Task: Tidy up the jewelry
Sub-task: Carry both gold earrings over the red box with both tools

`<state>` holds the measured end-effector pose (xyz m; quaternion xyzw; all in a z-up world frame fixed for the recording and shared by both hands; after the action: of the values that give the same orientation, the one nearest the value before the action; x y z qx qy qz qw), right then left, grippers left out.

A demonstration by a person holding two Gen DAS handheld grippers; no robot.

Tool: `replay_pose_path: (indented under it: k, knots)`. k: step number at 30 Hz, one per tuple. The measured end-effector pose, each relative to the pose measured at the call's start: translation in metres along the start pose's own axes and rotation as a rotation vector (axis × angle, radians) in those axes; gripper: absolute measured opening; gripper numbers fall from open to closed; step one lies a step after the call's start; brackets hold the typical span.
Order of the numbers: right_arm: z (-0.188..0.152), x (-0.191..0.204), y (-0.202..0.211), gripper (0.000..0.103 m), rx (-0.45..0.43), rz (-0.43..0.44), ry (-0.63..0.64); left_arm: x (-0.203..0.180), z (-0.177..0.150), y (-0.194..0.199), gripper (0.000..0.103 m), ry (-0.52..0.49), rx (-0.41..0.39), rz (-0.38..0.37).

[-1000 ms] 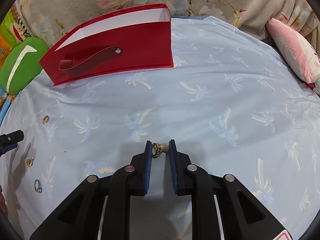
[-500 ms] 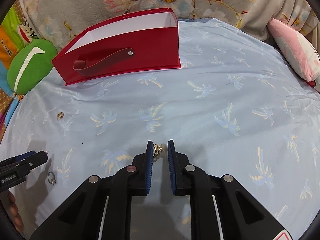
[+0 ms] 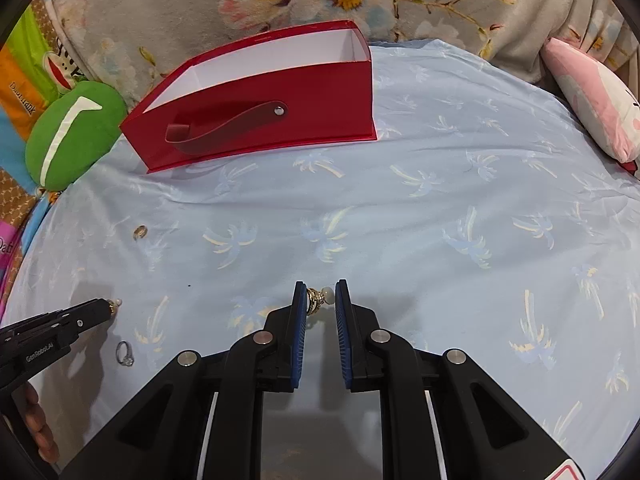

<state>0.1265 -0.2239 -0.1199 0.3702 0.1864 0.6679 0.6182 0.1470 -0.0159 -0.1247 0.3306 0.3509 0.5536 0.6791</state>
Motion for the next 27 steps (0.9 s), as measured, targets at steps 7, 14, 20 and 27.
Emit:
replay_pose_path:
  k: [7, 14, 20, 27]
  knots:
    - [0.012, 0.011, 0.019, 0.013, -0.044, 0.023, 0.014, 0.006, 0.015, 0.025, 0.002, 0.019, -0.058, -0.018]
    - [0.018, 0.017, 0.028, 0.013, -0.066, 0.036, 0.020, 0.018, 0.028, 0.047, 0.002, 0.039, -0.110, -0.013]
    - [0.029, 0.022, 0.042, 0.013, -0.102, 0.044, 0.035, 0.023, 0.045, 0.067, 0.002, 0.042, -0.166, -0.002]
    - [0.072, 0.038, 0.068, 0.013, -0.189, 0.071, 0.092, 0.019, 0.092, 0.099, 0.002, 0.014, -0.271, 0.001]
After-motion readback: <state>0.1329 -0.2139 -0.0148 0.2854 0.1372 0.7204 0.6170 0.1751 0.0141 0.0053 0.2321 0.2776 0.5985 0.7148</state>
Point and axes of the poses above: each gripper's, at about its wrist camera, not at the fingertips, and y roughly against the way its jaws point, x to its left, z to its top, the point moved 7 cm from there along -y, roughly the way its jaws point, and after that the axes turned 8 degrees about z, right-handed, at the moved point
